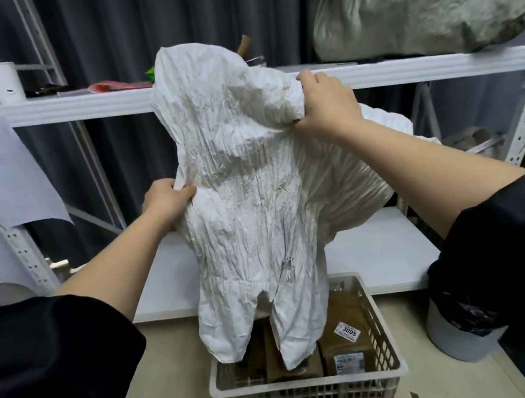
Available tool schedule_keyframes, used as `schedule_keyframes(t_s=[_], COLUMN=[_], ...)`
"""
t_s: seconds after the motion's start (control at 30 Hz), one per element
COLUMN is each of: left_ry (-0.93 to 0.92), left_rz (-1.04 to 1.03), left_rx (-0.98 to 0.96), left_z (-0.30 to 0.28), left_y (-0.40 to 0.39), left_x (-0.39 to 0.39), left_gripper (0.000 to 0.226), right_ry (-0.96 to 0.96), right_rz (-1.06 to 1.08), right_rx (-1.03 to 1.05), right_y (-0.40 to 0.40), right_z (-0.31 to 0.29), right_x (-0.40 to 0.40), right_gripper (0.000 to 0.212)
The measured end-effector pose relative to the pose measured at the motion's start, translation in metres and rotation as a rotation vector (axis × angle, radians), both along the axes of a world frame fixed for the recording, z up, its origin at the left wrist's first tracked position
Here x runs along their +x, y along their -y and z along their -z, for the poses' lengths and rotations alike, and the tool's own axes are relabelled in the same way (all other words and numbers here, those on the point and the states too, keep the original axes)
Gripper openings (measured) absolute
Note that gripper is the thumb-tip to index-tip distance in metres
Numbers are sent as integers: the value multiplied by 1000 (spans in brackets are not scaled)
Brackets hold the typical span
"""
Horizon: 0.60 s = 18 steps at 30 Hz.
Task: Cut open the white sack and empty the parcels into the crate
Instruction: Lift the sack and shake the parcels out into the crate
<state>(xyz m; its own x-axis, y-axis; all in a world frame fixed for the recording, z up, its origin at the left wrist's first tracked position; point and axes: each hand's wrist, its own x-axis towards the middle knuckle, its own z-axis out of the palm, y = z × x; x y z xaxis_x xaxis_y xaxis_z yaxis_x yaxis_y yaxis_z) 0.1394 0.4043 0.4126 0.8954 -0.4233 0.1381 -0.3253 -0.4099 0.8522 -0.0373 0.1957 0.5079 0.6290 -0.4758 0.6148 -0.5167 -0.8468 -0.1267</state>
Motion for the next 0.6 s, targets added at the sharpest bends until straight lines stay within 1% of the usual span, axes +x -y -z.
schedule_keyframes(t_s=[0.13, 0.23, 0.33, 0.4, 0.5, 0.6], left_ry=[-33, -62, -103, -56, 85, 168], left_rz=[23, 34, 33, -5, -81, -84], left_rx=[60, 128, 154, 125, 61, 29], left_z=[-2, 4, 11, 12, 4, -13], left_y=[-11, -21, -30, -32, -29, -19], left_x=[3, 5, 7, 7, 4, -1], left_gripper=[15, 18, 15, 16, 14, 13], right_ry=[-45, -80, -84, -41, 26, 70], right_rz=[-48, -74, -91, -101, -96, -89], right_rx=[28, 52, 25, -2, -26, -36], right_y=[-10, -20, -26, -26, -23, -18], right_z=[-5, 6, 16, 18, 8, -11], right_x=[4, 8, 14, 17, 17, 10], right_gripper=[56, 58, 60, 57, 53, 54])
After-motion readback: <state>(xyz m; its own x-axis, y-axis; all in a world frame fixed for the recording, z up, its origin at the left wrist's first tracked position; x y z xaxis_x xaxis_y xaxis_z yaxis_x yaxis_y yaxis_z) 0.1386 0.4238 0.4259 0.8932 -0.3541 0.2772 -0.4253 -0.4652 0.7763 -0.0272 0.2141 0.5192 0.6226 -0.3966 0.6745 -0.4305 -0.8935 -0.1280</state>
